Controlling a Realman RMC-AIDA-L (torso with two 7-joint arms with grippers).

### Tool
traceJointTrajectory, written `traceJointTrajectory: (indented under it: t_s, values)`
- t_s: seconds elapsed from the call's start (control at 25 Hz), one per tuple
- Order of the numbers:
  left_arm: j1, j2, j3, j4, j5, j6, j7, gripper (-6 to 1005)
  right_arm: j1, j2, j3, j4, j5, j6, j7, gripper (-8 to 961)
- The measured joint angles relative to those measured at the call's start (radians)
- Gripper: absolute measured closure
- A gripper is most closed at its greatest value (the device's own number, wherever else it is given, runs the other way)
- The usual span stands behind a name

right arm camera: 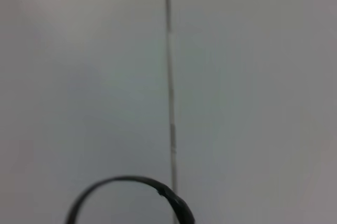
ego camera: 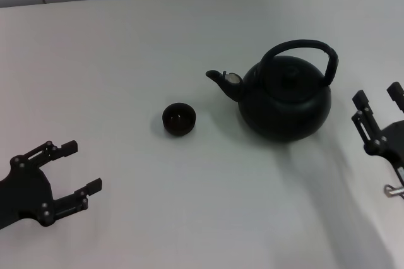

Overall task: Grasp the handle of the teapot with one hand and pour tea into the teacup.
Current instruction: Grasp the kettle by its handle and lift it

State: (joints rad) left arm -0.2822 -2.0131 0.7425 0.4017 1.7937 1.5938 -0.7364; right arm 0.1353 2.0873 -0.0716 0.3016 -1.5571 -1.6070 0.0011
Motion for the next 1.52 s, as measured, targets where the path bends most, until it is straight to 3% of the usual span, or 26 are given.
traceJointTrajectory:
  t_s: [0.12,0.24,0.92,1.52]
  values:
    - [0.000,0.001,0.000,0.000,-0.001,0.000,0.000,199,0.022,0.002,0.057,0.090,0.002,0.059,-0.103,347]
    - [0.000,0.001,0.000,0.001,-0.001,0.000,0.000,199,0.032,0.002,0.056,0.097,0.002,0.062,-0.104,347]
    - [0.005,-0.002,-0.009,0.001,-0.008,-0.006,0.002,199,0.141,-0.004,0.106,0.080,0.008,0.192,-0.108,348]
    - [0.000,-0.008,-0.026,0.002,-0.008,-0.009,0.002,199,0.170,-0.003,0.124,0.064,0.003,0.241,-0.096,349]
